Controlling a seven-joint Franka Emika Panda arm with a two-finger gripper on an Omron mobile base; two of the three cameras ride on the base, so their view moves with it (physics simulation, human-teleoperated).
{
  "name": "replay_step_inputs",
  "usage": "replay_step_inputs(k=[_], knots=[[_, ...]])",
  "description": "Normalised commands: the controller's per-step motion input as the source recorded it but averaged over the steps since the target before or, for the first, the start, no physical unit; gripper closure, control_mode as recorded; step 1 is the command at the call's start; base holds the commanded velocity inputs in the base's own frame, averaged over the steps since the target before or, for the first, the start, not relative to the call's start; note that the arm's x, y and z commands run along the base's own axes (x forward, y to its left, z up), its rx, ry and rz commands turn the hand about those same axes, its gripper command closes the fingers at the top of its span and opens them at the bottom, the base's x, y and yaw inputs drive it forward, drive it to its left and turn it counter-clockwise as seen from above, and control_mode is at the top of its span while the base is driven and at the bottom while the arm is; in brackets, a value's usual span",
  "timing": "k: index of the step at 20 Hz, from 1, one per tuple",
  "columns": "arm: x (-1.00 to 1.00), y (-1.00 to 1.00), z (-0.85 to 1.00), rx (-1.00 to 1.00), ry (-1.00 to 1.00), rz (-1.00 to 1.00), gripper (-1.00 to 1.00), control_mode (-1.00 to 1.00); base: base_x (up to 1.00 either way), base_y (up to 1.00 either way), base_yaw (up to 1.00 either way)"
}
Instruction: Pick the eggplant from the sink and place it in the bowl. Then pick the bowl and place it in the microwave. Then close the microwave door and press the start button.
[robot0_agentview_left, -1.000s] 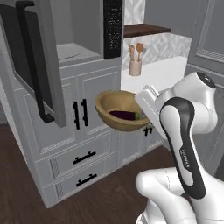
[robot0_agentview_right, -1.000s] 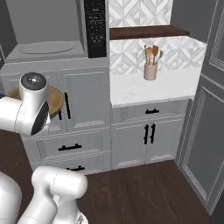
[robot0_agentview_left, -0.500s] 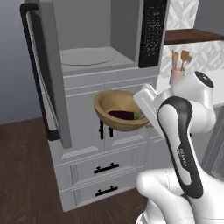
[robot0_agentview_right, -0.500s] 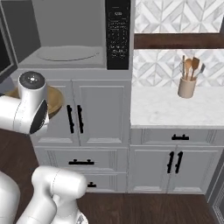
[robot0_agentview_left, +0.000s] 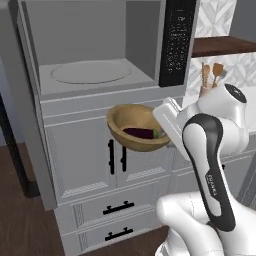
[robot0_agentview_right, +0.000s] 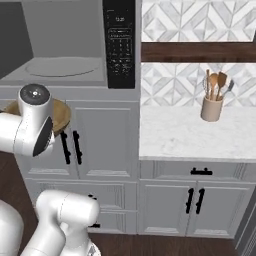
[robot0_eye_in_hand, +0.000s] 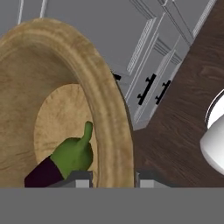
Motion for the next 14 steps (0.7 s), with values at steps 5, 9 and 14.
replay_step_inputs(k=[5, 9, 14], knots=[[0.00, 0.00, 0.00, 0.00, 0.00, 0.00, 1.00, 1.00, 0.22, 0.08, 0.08], [0.00, 0.00, 0.00, 0.00, 0.00, 0.00, 1.00, 1.00, 0.00, 0.21, 0.13], [0.00, 0.00, 0.00, 0.00, 0.00, 0.00, 1.00, 1.00, 0.20, 0.26, 0.11]])
